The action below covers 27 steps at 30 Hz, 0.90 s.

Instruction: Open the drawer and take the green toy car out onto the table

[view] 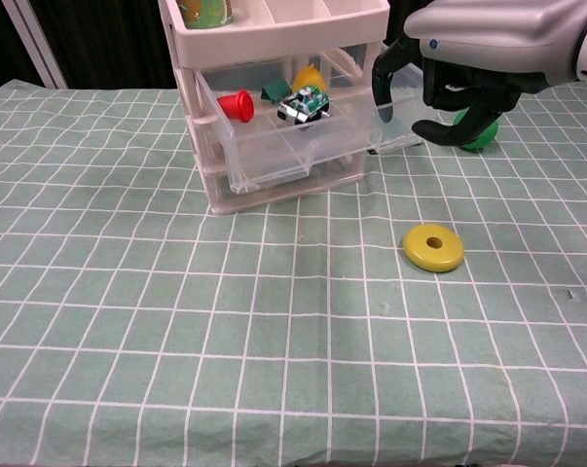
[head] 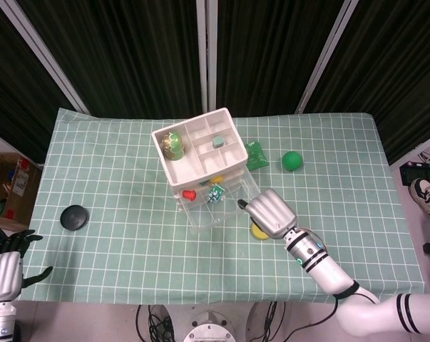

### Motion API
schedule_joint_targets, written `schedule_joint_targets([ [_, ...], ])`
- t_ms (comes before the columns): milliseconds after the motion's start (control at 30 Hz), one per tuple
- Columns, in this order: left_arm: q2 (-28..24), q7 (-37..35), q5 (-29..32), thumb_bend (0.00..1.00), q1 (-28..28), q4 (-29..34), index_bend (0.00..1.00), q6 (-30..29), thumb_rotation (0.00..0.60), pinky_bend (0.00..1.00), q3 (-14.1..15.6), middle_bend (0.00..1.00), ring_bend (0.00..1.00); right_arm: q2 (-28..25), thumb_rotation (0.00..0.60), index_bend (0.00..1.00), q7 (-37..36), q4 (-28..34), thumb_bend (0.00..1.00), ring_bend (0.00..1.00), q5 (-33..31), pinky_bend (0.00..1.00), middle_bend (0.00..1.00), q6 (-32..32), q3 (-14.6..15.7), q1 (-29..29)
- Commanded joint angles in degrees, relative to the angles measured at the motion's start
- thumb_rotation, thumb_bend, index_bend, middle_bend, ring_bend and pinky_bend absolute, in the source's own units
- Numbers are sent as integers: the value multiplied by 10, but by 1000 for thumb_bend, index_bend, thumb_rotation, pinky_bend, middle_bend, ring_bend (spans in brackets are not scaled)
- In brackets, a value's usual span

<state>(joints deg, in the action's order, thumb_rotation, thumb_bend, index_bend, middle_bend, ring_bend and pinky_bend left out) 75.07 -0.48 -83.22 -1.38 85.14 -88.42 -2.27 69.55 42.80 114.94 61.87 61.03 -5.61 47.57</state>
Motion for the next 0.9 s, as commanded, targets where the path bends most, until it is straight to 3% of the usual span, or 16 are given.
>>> schedule_joint_targets([
  [33, -1, 0, 0, 90, -1, 0, 316, -1, 600, 199, 0, 222, 176, -12, 600, 314, -11, 11, 393, 985, 17, 948, 927, 11, -4, -6],
  [233, -1, 1, 2, 91, -3, 2, 316, -3, 600, 199, 1, 222, 175, -52, 600, 255, -22, 40, 384, 971, 40, 938, 927, 10, -18, -4],
  [333, 0, 3, 1, 91, -4, 4, 316, -4, 600, 199, 2, 222, 176, -53, 600, 248, -16, 35, 327, 969, 36, 937, 927, 0, -35, 13],
  [533, 0, 8, -3, 91, -6, 10, 316, -10, 600, 199, 3, 222, 175, -4, 600, 277, 54, -29, 187, 986, 7, 956, 927, -39, -57, 78],
  [900, 0, 1, 3, 91, -16, 5, 315, -14, 600, 199, 6, 222, 175, 87, 600, 328, 115, -114, 176, 996, -48, 968, 930, -57, -43, 132],
])
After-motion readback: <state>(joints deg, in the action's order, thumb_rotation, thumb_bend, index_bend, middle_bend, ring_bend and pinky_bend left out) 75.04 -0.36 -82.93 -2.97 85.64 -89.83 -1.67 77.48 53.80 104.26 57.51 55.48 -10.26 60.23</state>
